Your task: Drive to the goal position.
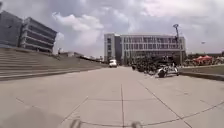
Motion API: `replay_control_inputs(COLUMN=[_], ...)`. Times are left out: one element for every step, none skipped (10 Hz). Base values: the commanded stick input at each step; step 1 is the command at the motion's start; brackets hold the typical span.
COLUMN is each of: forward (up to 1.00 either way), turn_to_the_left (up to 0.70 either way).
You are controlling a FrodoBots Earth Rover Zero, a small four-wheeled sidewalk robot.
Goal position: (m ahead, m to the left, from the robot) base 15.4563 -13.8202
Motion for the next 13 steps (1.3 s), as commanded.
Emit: replay_control_inputs(forward=[0.85,0.85,0.85,0.85,0.85,0.85,0.85,0.85,0.85,0.85,0.85,0.85,0.85], turn_to_the_left=[0.00,0.00,0.00,0.00,0.00,0.00,0.00,0.00,0.00,0.00,0.00,0.00,0.00])
